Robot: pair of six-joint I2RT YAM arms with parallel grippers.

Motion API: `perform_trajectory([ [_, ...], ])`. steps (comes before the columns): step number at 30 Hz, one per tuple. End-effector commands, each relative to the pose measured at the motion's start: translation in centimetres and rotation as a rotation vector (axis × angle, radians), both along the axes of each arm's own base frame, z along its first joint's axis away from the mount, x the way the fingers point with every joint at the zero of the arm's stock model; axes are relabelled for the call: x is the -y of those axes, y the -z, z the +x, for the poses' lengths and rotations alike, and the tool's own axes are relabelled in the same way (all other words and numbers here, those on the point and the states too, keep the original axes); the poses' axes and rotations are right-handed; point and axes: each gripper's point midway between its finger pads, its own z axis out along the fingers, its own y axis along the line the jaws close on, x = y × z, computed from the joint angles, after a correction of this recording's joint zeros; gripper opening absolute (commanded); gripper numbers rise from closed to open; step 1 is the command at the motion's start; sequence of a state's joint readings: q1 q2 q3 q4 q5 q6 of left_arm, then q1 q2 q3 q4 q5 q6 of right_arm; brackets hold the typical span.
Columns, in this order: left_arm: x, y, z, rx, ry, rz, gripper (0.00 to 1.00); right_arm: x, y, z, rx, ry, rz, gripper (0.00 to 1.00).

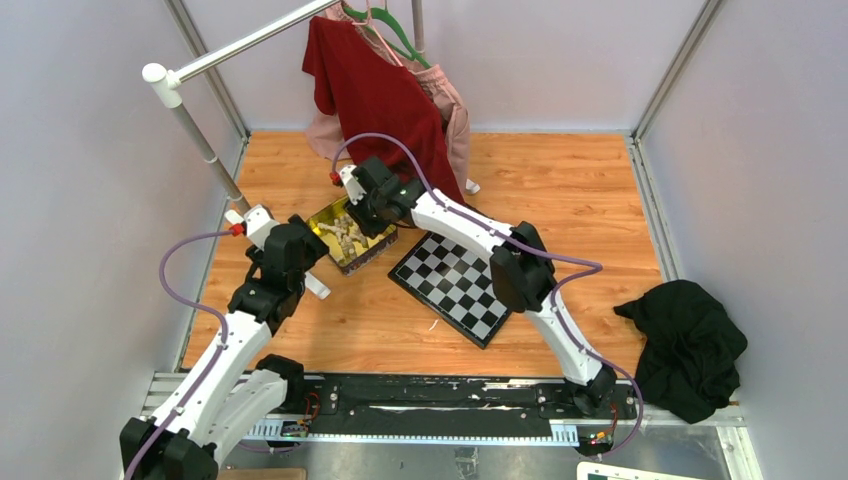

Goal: Set up the chess pieces on the board
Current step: Pick up the chess piece from the storage box.

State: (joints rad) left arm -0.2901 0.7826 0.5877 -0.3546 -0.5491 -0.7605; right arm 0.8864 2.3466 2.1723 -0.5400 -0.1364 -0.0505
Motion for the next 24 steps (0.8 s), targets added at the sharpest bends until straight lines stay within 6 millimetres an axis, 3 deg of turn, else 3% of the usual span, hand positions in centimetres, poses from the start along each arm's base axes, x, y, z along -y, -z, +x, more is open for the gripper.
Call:
perform_trajectory([
  [1, 0.0, -0.1, 0.6, 0.030, -0.016, -0.016, 0.80, -1.0, 1.2, -0.2, -0.048, -0.055, 0.024, 0.34],
  [10, 0.3, 0.5, 0.9, 0.022, -0.002, -0.020, 0.80, -1.6, 3.0, 0.6, -0.077, -0.065, 0.039, 0.39],
  [24, 0.7, 0.9, 0.9, 0.025, 0.016, -0.028, 0.80, -1.5, 3.9, 2.4, -0.051, -0.059, 0.035, 0.40],
])
